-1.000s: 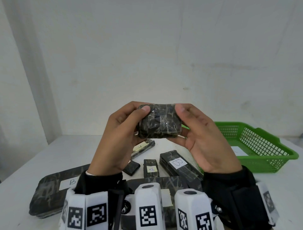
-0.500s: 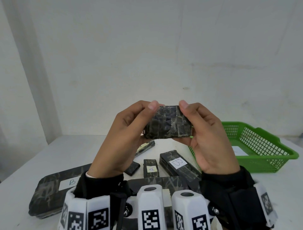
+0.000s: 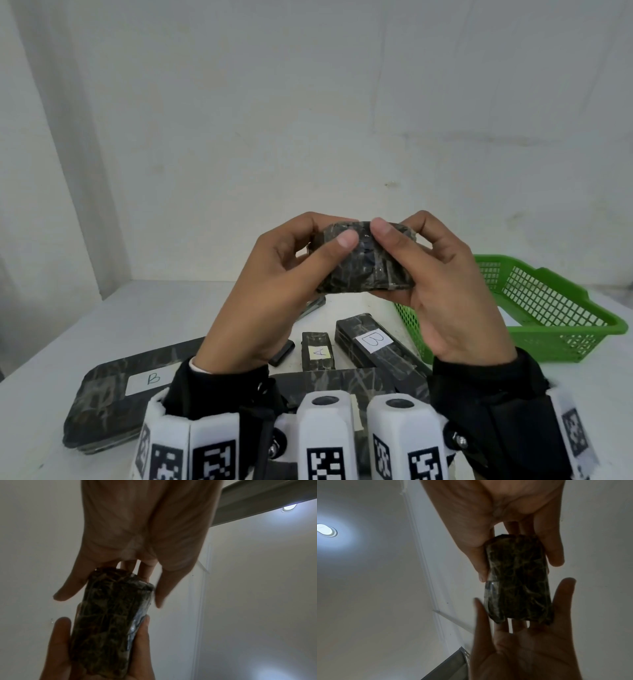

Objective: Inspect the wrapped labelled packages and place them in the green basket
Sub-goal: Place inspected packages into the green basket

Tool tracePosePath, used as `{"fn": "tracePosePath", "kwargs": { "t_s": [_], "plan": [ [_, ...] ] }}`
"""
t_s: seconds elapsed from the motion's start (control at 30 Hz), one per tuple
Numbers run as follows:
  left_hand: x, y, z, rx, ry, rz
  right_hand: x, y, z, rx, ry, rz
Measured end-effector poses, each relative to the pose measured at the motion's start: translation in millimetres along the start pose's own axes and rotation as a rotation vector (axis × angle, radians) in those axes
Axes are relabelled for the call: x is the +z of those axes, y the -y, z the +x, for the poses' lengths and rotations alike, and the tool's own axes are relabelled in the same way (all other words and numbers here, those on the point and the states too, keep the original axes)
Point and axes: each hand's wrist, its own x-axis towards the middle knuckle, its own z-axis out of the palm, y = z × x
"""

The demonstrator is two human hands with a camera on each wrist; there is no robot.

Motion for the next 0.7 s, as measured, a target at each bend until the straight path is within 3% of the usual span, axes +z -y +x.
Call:
{"fn": "tracePosePath", "kwargs": {
  "t_s": [0.23,0.4,0.7],
  "plan": [
    [3.7,0.0,0.4,0.000,-0.077,-0.028,-2.7,1.0,0.7,0.053,0.086,-0.021],
    [-2.3,-0.2,0.4,-0.055,-0.010,-0.070,-6.5,0.8,0.3,0.044,0.073,-0.016],
    [0.1,-1.3,1.1,-0.064,-0.140,-0.058,-4.4,-1.9,2.0,0.072,0.134,-0.017]
  ]
}}
